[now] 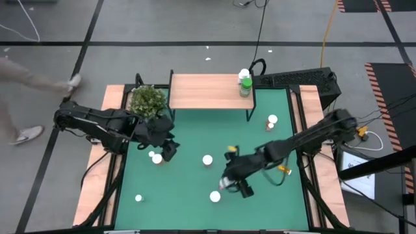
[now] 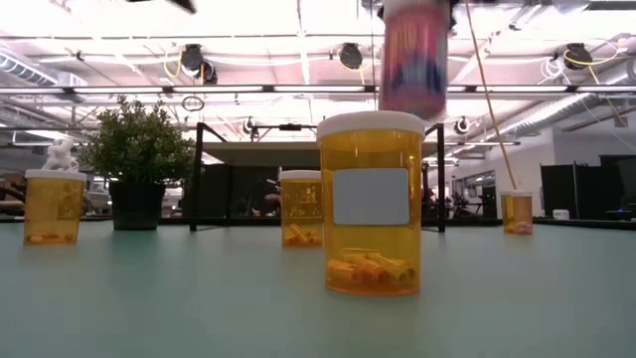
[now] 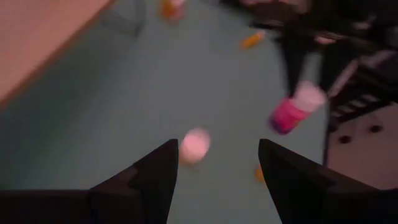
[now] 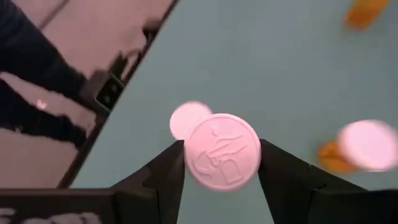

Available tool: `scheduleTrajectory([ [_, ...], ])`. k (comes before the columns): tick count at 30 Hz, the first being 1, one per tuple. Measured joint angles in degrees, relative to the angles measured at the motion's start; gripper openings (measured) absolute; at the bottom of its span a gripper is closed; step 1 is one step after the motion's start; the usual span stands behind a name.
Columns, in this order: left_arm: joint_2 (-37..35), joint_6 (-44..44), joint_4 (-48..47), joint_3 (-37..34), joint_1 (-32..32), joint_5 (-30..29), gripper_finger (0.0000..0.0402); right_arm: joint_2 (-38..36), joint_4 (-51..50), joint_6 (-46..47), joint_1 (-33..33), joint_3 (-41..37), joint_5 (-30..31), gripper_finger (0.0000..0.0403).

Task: Pick and place medicine bottles onto shelf by color
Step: Put the large pink medicine bottle on the shelf

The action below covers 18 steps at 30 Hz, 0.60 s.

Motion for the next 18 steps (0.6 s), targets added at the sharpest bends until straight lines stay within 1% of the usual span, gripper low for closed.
scheduleTrajectory([
  [4,1.09,12.53,14.31,-0.88,0.05,0.26,0.0226,-7.98,-0.65,-3.76,-1.84,0.0,1.79,0.0172],
  [5,1.62,15.34,17.82,-1.43,0.12,1.6,0.0226,-9.7,-0.24,-5.73,-2.24,0.0,1.74,0.017],
  [7,3.44,19.28,24.82,-2.18,1.27,6.71,0.0226,-12.51,1.12,-8.95,-2.64,0.0,1.83,0.017],
  [9,5.53,21.38,30.24,-2.42,2.37,12.44,0.0226,-14.68,2.16,-10.27,-2.71,0.02,1.84,0.0171],
  [12,9.59,23.29,37.0,-2.54,3.56,18.99,0.0233,-16.53,2.92,-10.45,-2.72,0.07,1.84,0.0172],
  [16,14.09,24.83,43.05,-2.56,4.38,25.63,0.0262,-16.67,3.87,-8.94,-2.44,0.06,1.85,0.0169],
  [18,15.93,24.81,44.42,-2.56,4.8,28.94,0.028,-16.71,5.06,-8.48,-2.07,0.07,1.85,0.0169],
])
